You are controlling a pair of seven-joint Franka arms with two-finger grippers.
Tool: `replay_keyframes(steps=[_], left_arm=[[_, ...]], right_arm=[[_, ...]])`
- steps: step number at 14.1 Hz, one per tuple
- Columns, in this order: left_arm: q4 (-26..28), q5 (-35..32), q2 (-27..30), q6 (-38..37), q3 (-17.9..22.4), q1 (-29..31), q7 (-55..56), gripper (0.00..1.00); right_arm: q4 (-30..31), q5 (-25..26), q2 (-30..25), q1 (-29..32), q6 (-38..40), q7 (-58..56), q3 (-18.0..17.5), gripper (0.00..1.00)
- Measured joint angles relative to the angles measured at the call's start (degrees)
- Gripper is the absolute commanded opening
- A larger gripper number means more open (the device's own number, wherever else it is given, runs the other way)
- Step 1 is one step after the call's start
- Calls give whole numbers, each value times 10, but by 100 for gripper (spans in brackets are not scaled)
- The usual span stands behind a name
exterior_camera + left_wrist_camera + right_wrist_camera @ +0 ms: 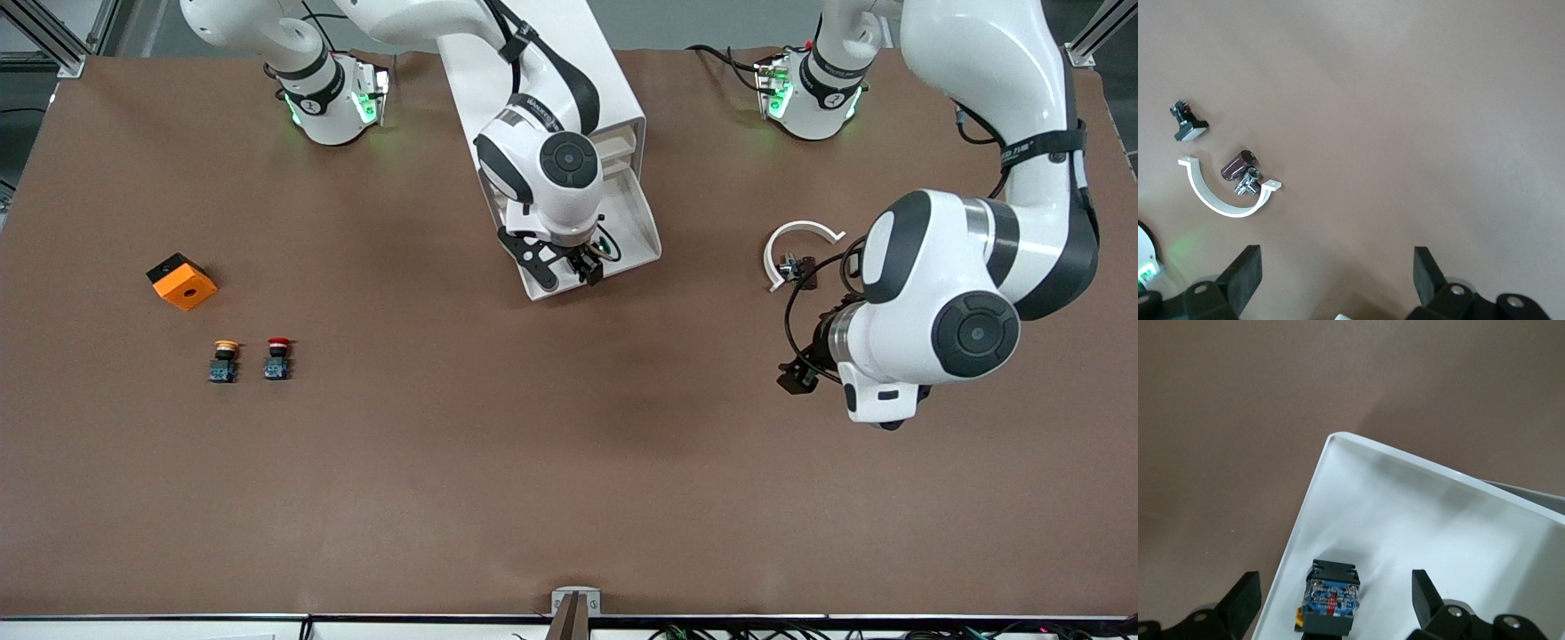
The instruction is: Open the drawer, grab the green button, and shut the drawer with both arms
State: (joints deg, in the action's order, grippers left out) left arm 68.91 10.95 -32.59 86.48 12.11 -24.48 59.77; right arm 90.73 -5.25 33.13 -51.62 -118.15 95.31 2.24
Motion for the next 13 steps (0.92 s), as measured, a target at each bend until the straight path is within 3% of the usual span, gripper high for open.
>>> replay_keyframes(steps=[3, 5, 8, 9, 13], left_arm=[[5, -21, 9, -1, -18, -10, -12, 100], [10, -28, 9, 7, -25, -18, -13, 100], [20, -28, 8, 25, -28, -20, -25, 100], [22, -28, 6, 33, -32, -21, -27, 100], [60, -28, -12, 115, -75, -29, -27, 100]], right_arm=[[0, 0, 15, -11, -12, 0, 0, 100], [0, 0, 19, -19, -15, 0, 0, 62], [-4, 0, 19, -20, -16, -1, 0, 24], [-5, 0, 19, -20, -16, -1, 1, 17], [-9, 0, 19, -21, -16, -1, 1, 17]])
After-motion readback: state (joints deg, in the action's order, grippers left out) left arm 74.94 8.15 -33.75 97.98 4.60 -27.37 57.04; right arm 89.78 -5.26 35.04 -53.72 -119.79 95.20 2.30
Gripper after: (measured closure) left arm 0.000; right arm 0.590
